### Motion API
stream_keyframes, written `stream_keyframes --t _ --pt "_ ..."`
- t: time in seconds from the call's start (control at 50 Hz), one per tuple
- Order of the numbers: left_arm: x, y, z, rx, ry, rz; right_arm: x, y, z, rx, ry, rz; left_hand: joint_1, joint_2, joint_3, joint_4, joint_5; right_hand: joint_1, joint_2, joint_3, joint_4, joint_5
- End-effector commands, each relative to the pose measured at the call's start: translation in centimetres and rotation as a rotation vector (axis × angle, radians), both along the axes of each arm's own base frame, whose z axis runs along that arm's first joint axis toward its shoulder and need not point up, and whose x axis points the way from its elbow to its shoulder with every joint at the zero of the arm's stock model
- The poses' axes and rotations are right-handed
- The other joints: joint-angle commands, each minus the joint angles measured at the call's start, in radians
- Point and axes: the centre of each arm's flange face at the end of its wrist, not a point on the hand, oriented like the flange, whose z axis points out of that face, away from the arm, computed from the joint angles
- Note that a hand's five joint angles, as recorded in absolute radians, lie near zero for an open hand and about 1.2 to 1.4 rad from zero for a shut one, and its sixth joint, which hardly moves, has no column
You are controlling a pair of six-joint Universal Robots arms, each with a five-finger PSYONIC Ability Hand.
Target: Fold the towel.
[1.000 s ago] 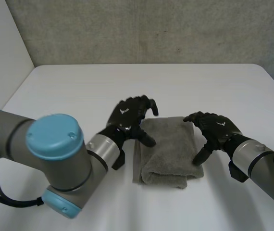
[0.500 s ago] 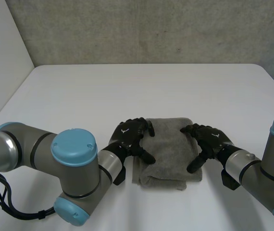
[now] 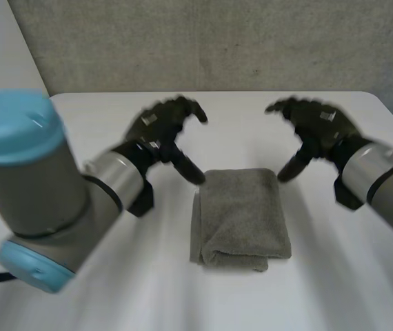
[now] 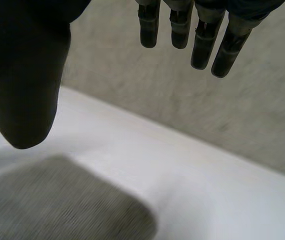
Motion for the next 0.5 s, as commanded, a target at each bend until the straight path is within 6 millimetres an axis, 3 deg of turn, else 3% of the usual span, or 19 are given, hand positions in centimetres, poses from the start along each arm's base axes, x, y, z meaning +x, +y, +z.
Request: stream_keyframes --t 0.02,0.14,0.5 --pt "4.0 -1.3 5.4 -0.115 -0.091 0.116 -1.1 0.3 4.3 -0.091 0.006 -0.176 -0.082 -0.073 -0.074 -0.08 -0.057 -0.045 -0.073 -0.066 -0.086 -0.06" --pt "5.3 -1.4 6.8 -0.133 -0.141 0.168 -1.5 0.3 4.3 -0.104 0.043 -0.229 -0.082 -0.073 -0.074 -0.08 -0.057 -0.045 -0.073 -0.066 -0.086 -0.06" --pt "6.0 -1.7 6.4 -0.077 -0.186 0.229 -1.6 0.5 5.0 -0.134 0.052 -0.232 -0.082 -0.073 -0.074 -0.08 -0.057 -0.045 -0.073 -0.066 -0.086 -0.06"
